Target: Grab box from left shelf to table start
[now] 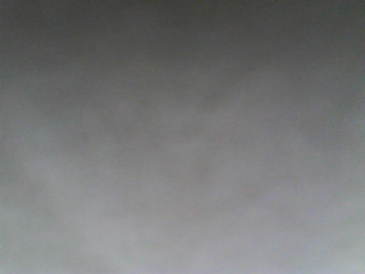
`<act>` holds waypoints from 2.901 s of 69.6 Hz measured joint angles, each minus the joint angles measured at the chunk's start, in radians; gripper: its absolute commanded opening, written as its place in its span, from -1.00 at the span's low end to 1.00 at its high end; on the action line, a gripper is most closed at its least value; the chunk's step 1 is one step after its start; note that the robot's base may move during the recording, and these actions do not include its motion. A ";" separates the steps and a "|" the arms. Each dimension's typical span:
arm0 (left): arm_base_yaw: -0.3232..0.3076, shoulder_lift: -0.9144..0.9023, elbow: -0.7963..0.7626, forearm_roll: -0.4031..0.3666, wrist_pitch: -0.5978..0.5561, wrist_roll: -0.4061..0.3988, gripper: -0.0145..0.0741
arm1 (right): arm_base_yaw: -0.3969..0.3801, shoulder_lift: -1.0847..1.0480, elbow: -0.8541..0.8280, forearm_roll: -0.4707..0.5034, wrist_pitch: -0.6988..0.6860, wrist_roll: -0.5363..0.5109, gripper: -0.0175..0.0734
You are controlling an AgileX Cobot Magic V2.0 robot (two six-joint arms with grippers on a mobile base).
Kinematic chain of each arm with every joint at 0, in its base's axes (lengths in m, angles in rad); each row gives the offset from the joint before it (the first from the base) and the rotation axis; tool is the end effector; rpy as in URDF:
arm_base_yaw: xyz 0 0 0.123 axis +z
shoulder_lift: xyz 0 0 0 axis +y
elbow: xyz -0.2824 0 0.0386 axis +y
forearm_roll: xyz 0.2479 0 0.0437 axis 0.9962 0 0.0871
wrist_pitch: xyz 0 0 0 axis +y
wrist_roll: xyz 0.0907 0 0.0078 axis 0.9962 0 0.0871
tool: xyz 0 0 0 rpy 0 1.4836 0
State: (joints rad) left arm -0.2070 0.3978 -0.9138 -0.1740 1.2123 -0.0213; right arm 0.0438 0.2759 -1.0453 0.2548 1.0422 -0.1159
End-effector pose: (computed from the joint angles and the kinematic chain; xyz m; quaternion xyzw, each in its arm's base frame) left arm 0.0190 -0.0191 0.3772 0.0925 0.8785 -0.1382 0.4480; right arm -0.0268 0.0187 0.4257 -0.0816 0.7593 0.1024 0.6375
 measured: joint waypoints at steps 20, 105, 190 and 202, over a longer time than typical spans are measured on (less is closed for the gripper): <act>0.000 0.000 0.000 0.000 0.000 0.000 -0.90 | 0.000 0.000 0.000 0.000 0.000 0.000 -0.49; 0.000 0.482 -0.297 0.140 0.041 -0.020 -0.90 | 0.000 0.567 -0.089 0.037 0.041 -0.016 -0.49; 0.007 0.950 -0.327 0.108 -0.152 0.035 0.31 | 0.000 0.945 -0.096 0.041 -0.084 -0.097 0.76; 0.005 0.954 -0.373 0.070 -0.112 0.035 0.46 | 0.000 0.931 -0.096 0.049 -0.072 -0.100 0.76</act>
State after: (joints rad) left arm -0.2024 1.3515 -1.2869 -0.1044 1.1002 0.0137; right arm 0.0434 1.2067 -1.1413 0.3034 0.9699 -0.2156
